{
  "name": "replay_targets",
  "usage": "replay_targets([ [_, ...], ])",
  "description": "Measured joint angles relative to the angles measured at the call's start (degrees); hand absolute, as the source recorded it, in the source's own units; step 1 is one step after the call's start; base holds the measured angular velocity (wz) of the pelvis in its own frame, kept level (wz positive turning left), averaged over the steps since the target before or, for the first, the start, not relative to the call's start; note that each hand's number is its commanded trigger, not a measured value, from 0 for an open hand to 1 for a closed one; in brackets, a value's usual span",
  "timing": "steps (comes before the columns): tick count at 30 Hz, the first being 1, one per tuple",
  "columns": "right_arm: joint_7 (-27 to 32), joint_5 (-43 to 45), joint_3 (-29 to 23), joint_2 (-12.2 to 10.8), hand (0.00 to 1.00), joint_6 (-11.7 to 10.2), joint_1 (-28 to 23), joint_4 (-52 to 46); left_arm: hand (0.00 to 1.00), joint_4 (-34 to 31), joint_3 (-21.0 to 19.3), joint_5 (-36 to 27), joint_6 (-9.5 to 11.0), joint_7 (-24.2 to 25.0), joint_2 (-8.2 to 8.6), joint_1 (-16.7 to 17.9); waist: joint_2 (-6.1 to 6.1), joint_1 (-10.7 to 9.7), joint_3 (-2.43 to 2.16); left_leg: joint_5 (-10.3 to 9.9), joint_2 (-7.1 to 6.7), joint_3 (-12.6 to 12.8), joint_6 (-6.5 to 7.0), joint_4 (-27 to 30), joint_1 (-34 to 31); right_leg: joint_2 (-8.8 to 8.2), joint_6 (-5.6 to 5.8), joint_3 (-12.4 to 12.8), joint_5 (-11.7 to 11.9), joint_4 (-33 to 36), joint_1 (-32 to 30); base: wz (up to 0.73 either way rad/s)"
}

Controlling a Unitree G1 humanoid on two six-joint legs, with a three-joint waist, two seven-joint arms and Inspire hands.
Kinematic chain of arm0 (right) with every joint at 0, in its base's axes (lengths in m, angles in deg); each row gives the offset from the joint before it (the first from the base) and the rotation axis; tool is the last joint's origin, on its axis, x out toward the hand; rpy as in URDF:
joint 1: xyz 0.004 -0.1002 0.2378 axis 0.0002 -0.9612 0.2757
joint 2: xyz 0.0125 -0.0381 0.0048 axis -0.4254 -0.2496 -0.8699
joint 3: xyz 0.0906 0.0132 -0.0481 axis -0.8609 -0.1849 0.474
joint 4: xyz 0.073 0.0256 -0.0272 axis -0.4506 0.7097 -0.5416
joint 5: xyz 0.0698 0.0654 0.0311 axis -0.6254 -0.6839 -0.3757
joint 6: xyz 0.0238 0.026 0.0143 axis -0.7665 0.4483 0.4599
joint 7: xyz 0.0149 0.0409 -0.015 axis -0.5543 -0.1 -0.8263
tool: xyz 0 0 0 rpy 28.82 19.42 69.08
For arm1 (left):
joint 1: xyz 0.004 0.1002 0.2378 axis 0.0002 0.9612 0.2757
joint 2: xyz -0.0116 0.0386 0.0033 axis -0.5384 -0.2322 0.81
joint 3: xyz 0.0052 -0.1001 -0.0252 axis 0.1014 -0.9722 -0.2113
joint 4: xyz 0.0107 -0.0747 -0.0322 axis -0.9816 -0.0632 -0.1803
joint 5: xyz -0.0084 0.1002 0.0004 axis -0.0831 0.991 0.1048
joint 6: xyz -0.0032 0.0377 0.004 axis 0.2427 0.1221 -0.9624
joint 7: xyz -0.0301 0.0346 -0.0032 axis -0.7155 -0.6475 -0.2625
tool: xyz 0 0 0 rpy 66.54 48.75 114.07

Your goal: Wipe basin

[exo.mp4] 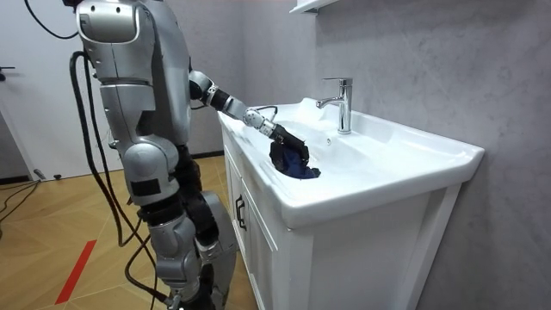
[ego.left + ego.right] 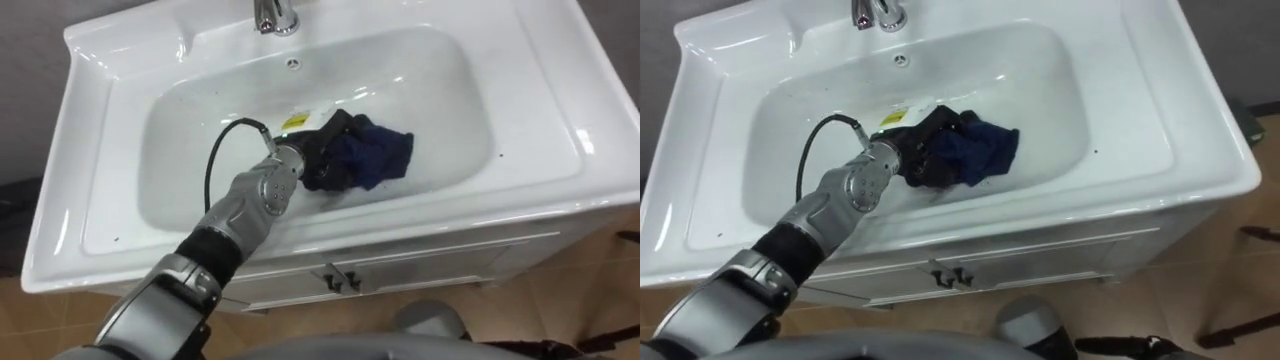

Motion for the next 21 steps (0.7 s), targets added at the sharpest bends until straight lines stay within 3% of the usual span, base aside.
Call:
replay_targets([
  [2, 0.1, 0.3, -0.6, 0.0, 0.00, 0.2, 0.0, 0.0, 1.00, 0.1, -1.7, 1.5, 0.0, 0.0, -0.54, 1.1, -0.21, 0.5, -0.12, 0.0, 0.01, 0.0, -0.04, 0.0, 0.5, 0.02, -0.08, 0.0, 0.0, -0.1, 0.4, -0.03],
  [6, 0.0, 1.4, -1.7, -0.1, 0.00, -0.1, 0.1, -0.1, 1.00, 0.0, -5.1, 6.2, 0.0, -1.2, -3.58, 3.7, -0.84, 2.2, -0.69, 0.1, 0.07, -0.2, -0.14, 0.0, 0.6, 0.03, -0.26, 0.0, -0.1, -0.1, 0.6, -0.02],
  [8, 0.1, 1.2, -2.8, -0.1, 0.00, -0.2, 0.1, -0.1, 1.00, -0.1, -6.7, 8.5, -0.1, -2.3, -4.93, 4.7, -1.01, 3.3, -1.02, 0.1, 0.07, -0.3, -0.15, 0.0, 0.6, 0.11, -0.29, 0.1, -0.1, -0.2, 0.6, 0.00],
  [10, 0.7, 0.2, -3.9, -0.1, 0.00, -0.3, 0.1, -0.2, 1.00, -0.1, -8.8, 10.2, -0.1, -3.8, -6.56, 6.6, -0.98, 4.1, -1.88, 0.1, 0.03, -0.6, -0.15, 0.0, 0.3, 0.10, -0.32, -0.3, 0.0, -0.4, 0.6, 0.06],
  [13, 1.4, -1.2, -5.1, -0.3, 0.00, -0.9, -0.6, -0.6, 1.00, -0.3, -10.4, 10.2, -0.1, -7.0, -8.18, 8.9, -0.88, 5.8, -2.12, 0.1, 0.03, -0.6, -0.17, -0.2, 0.8, 0.24, -0.34, 0.0, 0.0, -0.4, 1.0, 0.01],
  [18, 1.8, -1.7, -6.0, -0.3, 0.00, -2.0, -2.8, -2.4, 1.00, -1.5, -12.8, 12.3, -0.1, -8.3, -8.39, 11.7, -0.22, 7.9, -2.40, 0.1, 0.52, -0.9, -0.19, -0.1, 2.0, 0.87, -0.76, 0.6, 0.4, -2.2, 2.8, -0.09],
  [21, 1.9, -2.6, -6.9, -0.3, 0.00, -2.2, -3.1, -2.5, 1.00, -2.4, -14.0, 12.1, -0.1, -9.0, -8.49, 13.0, -0.20, 8.7, -2.40, 0.5, 0.60, -2.5, -0.73, -0.3, 1.9, 1.25, -1.17, 0.9, 0.6, -2.5, 2.8, -0.09],
])
